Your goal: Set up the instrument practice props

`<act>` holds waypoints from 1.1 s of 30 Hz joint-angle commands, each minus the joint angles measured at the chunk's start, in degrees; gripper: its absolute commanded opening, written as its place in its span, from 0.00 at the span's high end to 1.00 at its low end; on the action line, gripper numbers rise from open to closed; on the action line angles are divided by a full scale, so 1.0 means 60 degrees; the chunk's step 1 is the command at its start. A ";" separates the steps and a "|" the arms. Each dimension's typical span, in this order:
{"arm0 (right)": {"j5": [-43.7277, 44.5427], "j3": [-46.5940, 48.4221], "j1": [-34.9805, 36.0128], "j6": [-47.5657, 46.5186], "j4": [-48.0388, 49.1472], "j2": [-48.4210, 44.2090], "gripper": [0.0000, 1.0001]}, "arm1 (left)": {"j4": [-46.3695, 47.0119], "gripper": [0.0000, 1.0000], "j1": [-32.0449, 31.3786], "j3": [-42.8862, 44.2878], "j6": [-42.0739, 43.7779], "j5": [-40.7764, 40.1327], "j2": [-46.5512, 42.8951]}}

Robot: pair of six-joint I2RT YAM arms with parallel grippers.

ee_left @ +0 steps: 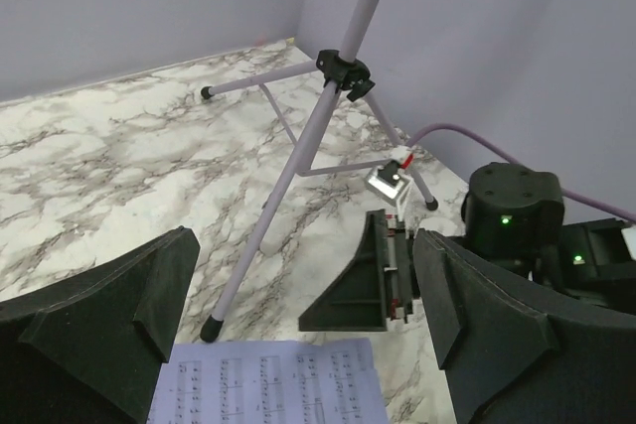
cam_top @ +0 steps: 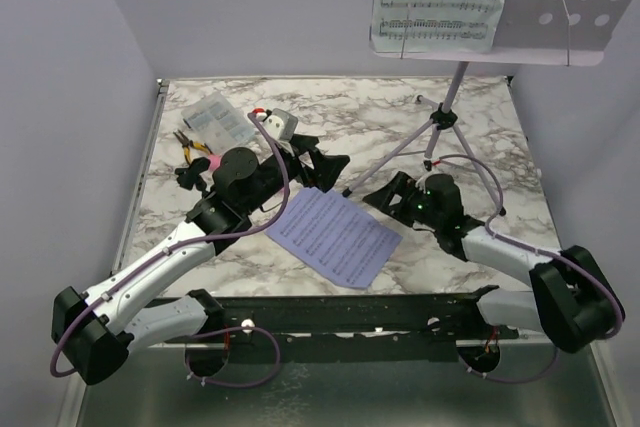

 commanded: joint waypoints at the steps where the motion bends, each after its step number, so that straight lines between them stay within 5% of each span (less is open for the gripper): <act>1: 0.2109 0.0839 0.0463 0.1137 0.1778 0.1349 0.20 | 0.0049 0.01 -0.0087 0.0067 -0.0072 -0.0073 -0.0268; 6: 0.3700 0.0934 0.0749 0.1061 0.2852 0.2372 0.41 | 0.0104 0.01 -0.0095 0.0071 -0.0276 0.0234 -0.0156; 13: 0.5402 0.1349 0.1311 0.0357 0.3923 0.3255 0.53 | 0.0119 0.01 -0.0096 0.0021 -0.0128 -0.0104 0.0004; 29: 0.5861 0.3819 0.1461 -0.0254 0.4955 0.6338 0.86 | 0.0108 0.03 -0.0094 -0.0002 0.0323 -0.0538 0.0004; 33: 0.6044 0.4413 0.1503 -0.0171 0.5289 0.7071 0.87 | 0.0105 0.03 -0.0102 -0.0016 0.0377 -0.0562 -0.0031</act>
